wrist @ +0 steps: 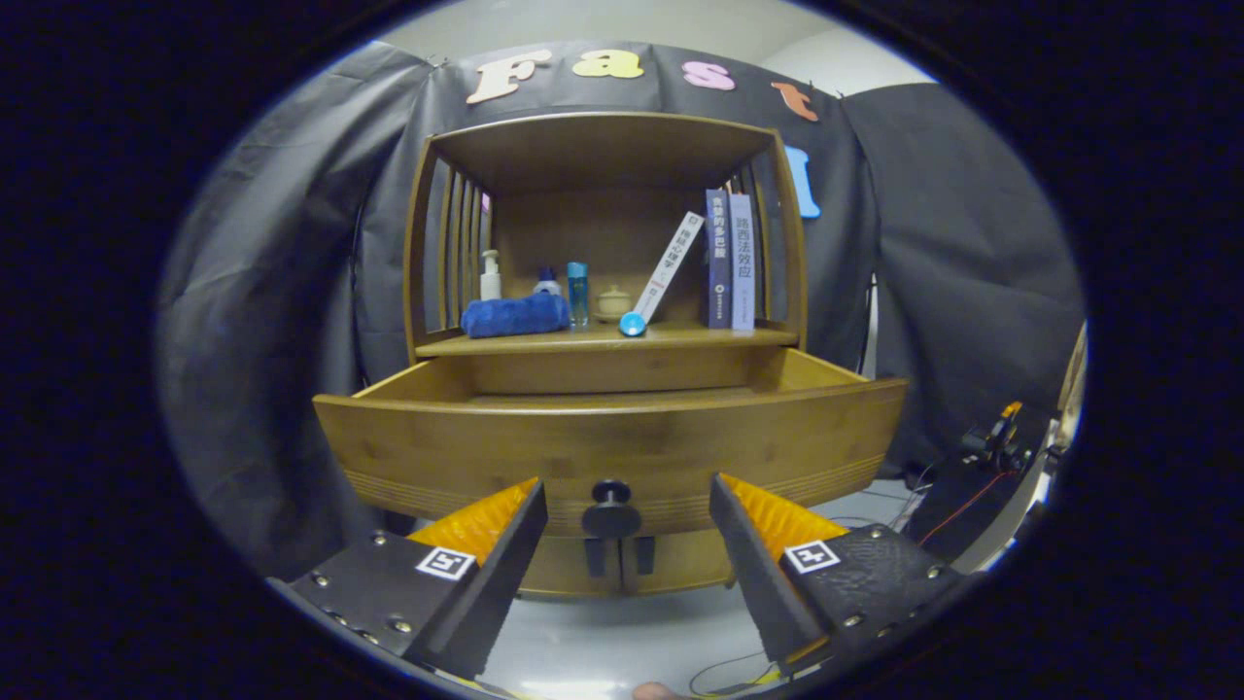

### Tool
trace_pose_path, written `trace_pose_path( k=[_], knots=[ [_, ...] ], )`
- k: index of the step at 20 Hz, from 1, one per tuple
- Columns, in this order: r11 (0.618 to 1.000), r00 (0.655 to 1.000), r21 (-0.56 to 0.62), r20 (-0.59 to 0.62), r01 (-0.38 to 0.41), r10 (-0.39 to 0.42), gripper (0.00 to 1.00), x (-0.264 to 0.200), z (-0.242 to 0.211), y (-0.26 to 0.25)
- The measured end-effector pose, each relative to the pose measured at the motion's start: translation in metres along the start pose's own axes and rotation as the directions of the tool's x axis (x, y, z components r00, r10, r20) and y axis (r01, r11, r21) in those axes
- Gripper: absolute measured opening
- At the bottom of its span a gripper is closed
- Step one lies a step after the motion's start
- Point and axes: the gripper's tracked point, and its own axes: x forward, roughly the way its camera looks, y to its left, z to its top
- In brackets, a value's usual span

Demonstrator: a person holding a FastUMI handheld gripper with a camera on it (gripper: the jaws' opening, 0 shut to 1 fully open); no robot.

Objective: Pull open the drawer, take out the items inside it, and place them on the countertop above the cabinet.

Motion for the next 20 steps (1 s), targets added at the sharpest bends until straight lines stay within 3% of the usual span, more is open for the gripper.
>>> trace_pose_path(
  k=[6,11,13,20],
  knots=[
    [0.999,0.999,-0.032,-0.034,-0.005,0.004,1.0,0.023,-0.02,0.004],
    [0.998,0.996,-0.005,-0.054,0.07,-0.07,1.0,0.061,-0.03,-0.016],
    [0.999,0.998,0.05,-0.067,-0.013,0.016,0.99,0.07,-0.037,0.007],
    [0.999,1.0,-0.053,-0.011,-0.013,0.012,0.99,0.069,-0.035,0.023]
  ],
)
